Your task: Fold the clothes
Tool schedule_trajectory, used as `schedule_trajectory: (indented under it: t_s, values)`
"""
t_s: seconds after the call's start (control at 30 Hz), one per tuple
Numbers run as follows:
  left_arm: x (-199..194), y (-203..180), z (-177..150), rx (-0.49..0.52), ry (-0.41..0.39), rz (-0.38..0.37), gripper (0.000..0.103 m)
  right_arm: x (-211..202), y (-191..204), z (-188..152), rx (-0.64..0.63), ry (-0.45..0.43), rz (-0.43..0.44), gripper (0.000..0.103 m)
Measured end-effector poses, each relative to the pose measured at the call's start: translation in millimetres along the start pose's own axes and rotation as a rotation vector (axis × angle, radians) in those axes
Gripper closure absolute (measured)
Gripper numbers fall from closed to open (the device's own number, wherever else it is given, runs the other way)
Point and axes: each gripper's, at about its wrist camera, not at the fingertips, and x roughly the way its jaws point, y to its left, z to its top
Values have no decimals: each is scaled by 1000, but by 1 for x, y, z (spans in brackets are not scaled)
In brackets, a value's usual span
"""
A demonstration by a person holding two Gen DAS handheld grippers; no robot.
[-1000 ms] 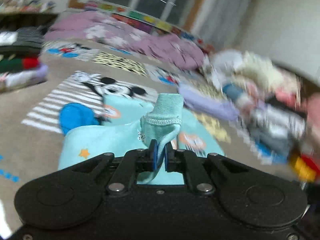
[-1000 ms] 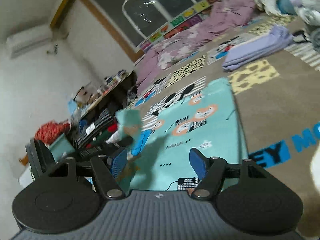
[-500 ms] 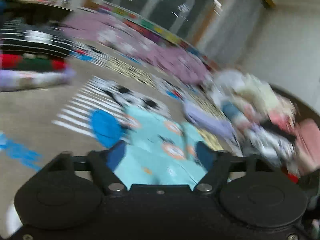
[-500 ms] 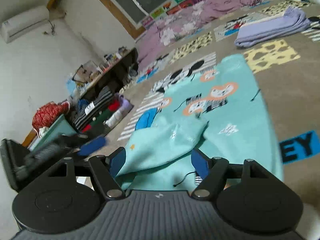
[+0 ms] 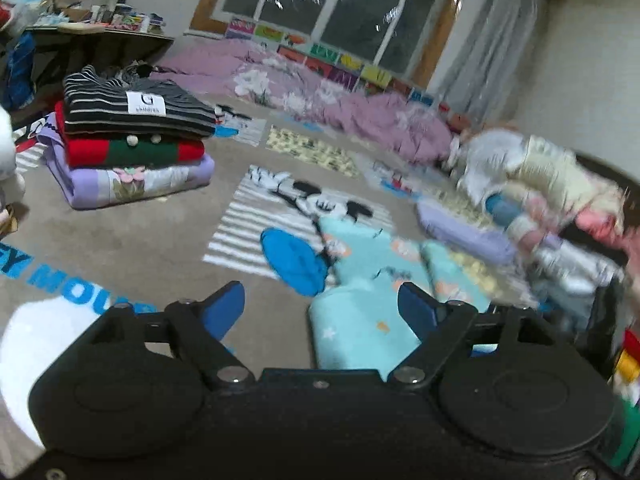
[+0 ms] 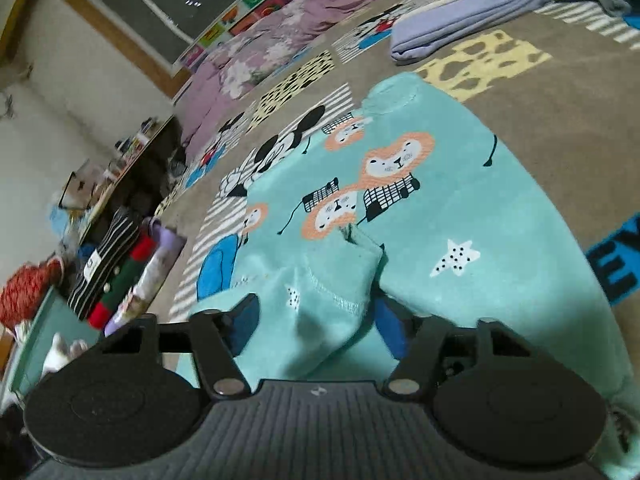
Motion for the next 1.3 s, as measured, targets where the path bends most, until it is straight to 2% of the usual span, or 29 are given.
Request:
schedule_trajectory:
  t_s: [0.03, 0.07, 0.1, 0.13, 0.33, 0.37, 0.5, 0.53, 0.67, 0.8, 1.03, 1.1, 1.13, 1.23, 1.3]
  values:
    - [3, 2, -2, 2, 14, 16, 18, 2, -2, 0, 20, -4, -4, 66]
    - [6, 4, -3, 3, 25, 37, 20, 1, -1, 1, 18, -13, 9, 73]
    - [6, 7, -4, 3, 32, 58, 20, 0, 0, 2, 15, -21, 21, 86]
    - [7, 9, -5, -2, 38, 71, 20, -1, 1, 2, 13, -30, 34, 91]
    - [6, 11, -7, 2, 50, 26, 20, -32, 26, 25, -114, -128, 152, 94]
    - [6, 8, -9, 17, 52, 17, 29, -38, 28, 33, -129, -140, 166, 94]
    - [14, -6, -14, 82, 77, 6, 49, -59, 26, 64, -159, -190, 204, 94]
    - [17, -9, -16, 93, 86, 1, 58, -65, 23, 72, -160, -202, 210, 94]
    - [25, -20, -21, 127, 121, -26, 68, -87, 8, 94, -165, -248, 221, 94]
    - [31, -30, -25, 143, 141, -60, 68, -105, -11, 108, -133, -286, 213, 94]
    - [31, -53, -29, 134, 162, -171, 68, -114, -40, 115, -91, -301, 198, 94]
    - [24, -59, -30, 117, 160, -167, 49, -110, -41, 117, -82, -285, 217, 94]
    - [20, -62, -32, 105, 152, -153, 28, -107, -36, 118, -94, -272, 225, 94]
    - [13, -71, -42, 78, 137, -125, 27, -95, -10, 122, -151, -232, 259, 94]
    - [19, -78, -48, 73, 142, -107, 29, -87, 14, 124, -202, -211, 290, 94]
